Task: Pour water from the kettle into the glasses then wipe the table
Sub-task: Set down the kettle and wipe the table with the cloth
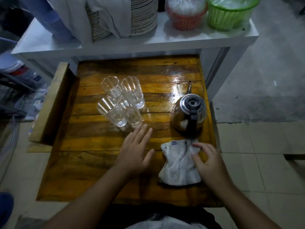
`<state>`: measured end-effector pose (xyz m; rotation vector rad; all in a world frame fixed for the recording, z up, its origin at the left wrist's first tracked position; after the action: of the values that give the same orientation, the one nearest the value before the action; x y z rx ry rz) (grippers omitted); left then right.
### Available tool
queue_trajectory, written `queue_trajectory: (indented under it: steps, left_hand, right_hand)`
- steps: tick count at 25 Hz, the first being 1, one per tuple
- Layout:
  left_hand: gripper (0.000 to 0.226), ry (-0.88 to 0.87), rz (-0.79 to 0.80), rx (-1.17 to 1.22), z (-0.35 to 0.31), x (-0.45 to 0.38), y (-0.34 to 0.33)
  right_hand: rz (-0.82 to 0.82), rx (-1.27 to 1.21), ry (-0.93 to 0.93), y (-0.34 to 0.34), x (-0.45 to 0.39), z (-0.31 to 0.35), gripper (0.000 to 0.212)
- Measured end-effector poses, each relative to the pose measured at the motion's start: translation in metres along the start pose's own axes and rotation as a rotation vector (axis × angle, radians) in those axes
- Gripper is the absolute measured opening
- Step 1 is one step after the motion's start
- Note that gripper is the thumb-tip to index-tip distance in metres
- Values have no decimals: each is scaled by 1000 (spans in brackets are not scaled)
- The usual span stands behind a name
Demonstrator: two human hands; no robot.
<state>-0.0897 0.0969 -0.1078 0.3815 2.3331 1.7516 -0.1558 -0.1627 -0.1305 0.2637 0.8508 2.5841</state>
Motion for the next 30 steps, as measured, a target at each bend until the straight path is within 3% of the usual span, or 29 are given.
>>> queue_trajectory:
  steps: [2,5,8,14,17,19,21,23,26,30]
  left_hand:
    - [77,168,45,-32,35,37,-13]
    - [82,328,74,20,85,71,-19]
    - [90,351,99,-78,130,83,-23]
    - [93,295,62,-53,159,94,-32]
    - [87,307,43,-47,159,93,-35]
    - [77,317,64,60,164,90,-31]
    - [71,294,82,189,180,85,-19]
    - [71,243,53,157,206,80,-8]
    - [79,283,45,33,242,80,-8]
    - [80,281,66,91,249,81,-18]
  right_hand:
    - [98,188,184,-27,23,-1,44]
    - [256,489,253,-66,46,-8,72]
    - [206,628,256,-87,50,-14,87]
    - [-93,624,138,-155,39,34,75]
    - [-20,577,167,-206,34,73,71]
    - [60,560,313,-228,51,88,71]
    - [158,555,469,-227,75,86,71]
    - [179,543,519,-211,90,73,70]
    - [44,548,377,-213,89,69,69]
    - [-114,623,130,-271,81,110,73]
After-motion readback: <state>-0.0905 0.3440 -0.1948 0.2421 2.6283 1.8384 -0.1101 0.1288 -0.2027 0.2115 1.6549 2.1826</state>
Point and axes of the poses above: each hand's wrist, its own x-axis away from the middle knuckle, its own y-axis out of the back of the hand, z = x × y, the point moved 2 cm from there along -x, towards the middle knuckle, and after that the axes turned 15 degrees about -z, right-handed, at the moved point
